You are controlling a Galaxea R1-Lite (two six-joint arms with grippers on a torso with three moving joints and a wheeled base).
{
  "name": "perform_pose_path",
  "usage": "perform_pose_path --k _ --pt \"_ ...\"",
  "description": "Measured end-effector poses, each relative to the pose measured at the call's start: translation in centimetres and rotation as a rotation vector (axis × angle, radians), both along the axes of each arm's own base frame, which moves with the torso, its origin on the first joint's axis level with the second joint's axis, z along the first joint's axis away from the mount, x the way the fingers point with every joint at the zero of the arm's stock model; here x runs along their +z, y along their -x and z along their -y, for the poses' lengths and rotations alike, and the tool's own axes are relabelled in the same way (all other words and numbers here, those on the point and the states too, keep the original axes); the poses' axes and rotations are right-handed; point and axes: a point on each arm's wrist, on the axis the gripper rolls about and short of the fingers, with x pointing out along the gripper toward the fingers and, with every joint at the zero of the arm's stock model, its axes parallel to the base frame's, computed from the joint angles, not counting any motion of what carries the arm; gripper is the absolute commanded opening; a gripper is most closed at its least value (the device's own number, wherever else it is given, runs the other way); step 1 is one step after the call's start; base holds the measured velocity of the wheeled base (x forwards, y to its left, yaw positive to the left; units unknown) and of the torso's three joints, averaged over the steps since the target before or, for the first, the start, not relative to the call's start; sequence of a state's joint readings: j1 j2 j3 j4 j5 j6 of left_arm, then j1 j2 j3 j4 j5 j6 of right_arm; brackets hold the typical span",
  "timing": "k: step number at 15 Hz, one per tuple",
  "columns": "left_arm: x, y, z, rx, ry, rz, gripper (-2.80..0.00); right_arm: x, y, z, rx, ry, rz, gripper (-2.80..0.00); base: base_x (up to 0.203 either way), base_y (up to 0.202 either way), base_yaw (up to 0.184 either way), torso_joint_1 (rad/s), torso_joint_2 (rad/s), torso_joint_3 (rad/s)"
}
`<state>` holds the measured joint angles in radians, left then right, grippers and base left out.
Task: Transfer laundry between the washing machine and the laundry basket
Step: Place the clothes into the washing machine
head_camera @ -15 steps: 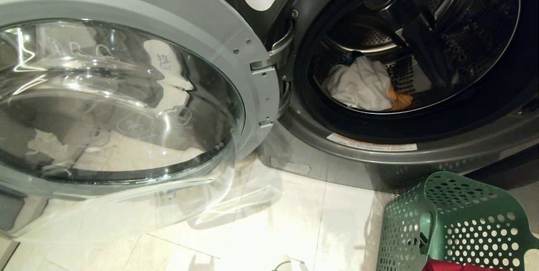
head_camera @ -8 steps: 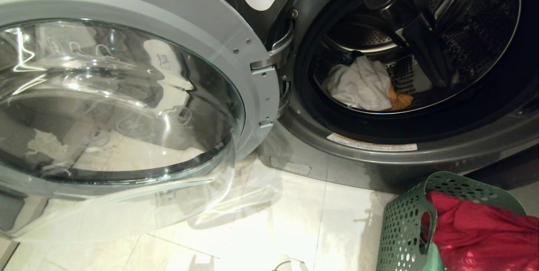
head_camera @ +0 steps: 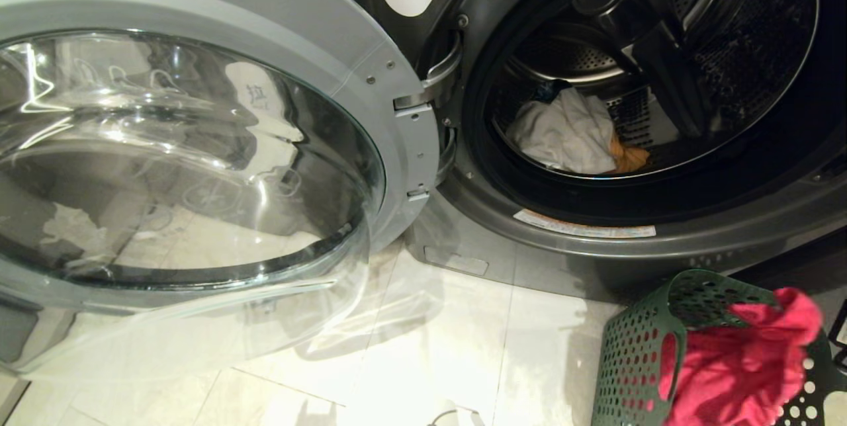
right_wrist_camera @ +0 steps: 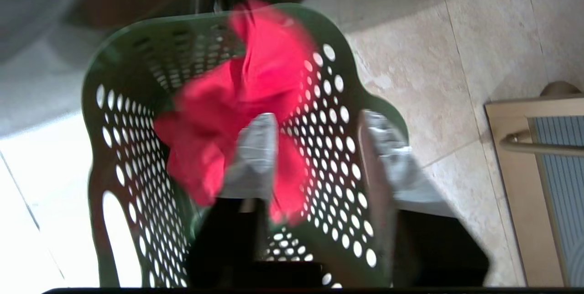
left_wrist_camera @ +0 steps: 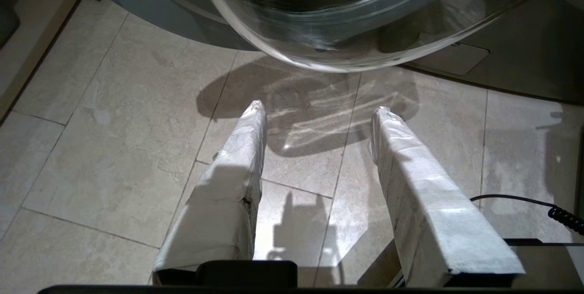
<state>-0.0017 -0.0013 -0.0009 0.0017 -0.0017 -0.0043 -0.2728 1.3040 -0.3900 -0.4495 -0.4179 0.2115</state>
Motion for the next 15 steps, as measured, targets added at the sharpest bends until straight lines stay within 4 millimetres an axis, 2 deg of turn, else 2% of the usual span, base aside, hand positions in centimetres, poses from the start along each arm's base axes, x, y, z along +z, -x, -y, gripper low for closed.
perform_pose_path --k 5,8,13,15 --pt "0.0 0.0 0.0 0.000 0.000 0.000 -2.80 0.4 -0.9 0.2 0.003 0.008 0.005 0.00 0.000 0.000 0.000 0.000 0.00 0.000" --pt "0.0 0.0 0.0 0.000 0.000 0.000 -2.80 0.6 0.1 -0.4 0.069 0.037 -0.003 0.00 0.000 0.000 0.000 0.000 0.00 0.000" --pt "0.0 0.0 0.0 0.000 0.000 0.000 -2.80 0.3 3.0 -5.4 0.631 0.171 -0.035 0.00 0.000 0.000 0.000 0.000 0.00 0.000" --pt "0.0 0.0 0.0 0.000 0.000 0.000 -2.80 0.1 3.6 -7.2 0.799 0.212 -0.035 0.00 0.000 0.000 0.000 0.000 0.00 0.000"
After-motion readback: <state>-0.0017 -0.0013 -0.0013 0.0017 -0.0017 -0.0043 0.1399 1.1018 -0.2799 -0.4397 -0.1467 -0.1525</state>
